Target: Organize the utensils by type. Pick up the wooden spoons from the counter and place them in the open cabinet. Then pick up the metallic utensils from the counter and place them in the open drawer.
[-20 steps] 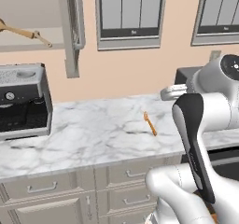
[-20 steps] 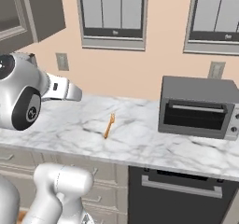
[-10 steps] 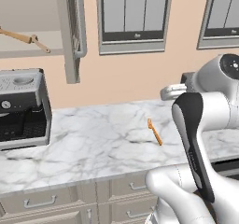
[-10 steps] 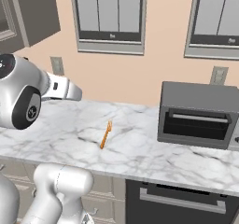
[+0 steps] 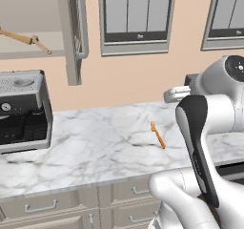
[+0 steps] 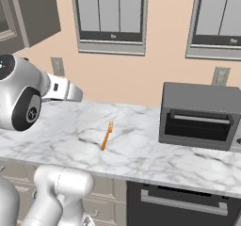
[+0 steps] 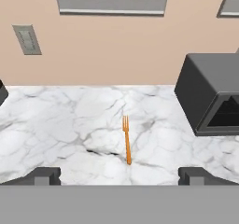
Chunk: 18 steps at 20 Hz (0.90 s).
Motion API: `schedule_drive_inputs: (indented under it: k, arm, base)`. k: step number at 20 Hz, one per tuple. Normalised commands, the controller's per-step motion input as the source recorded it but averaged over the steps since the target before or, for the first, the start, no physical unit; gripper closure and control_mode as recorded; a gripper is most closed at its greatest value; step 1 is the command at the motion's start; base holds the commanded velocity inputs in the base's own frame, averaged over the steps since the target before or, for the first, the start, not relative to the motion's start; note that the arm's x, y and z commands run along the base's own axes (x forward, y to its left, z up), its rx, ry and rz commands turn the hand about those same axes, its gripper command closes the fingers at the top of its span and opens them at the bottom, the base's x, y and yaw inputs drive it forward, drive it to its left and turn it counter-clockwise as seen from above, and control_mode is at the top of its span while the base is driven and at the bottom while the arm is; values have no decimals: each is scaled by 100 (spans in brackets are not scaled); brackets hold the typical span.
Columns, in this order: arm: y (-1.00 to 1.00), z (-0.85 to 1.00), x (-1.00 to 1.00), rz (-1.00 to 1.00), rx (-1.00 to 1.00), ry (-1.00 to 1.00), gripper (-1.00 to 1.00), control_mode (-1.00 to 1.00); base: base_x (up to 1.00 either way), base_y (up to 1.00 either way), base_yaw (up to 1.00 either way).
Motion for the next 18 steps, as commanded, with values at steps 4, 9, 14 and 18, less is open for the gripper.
schedule_drive_inputs:
  k: [4, 9, 14, 18]
  arm:
    - [-5, -1, 6, 0, 0, 8, -100, -100]
    - [-9, -14, 45, 0, 1, 27, -100, -100]
    - [-5, -36, 44, 0, 1, 22, -100, -100]
    - [-1, -59, 26, 0, 0, 4, -100, -100]
  base:
    - [0, -1, 0]
    - [0, 0, 0]
    - [0, 0, 0]
    - [0, 0, 0]
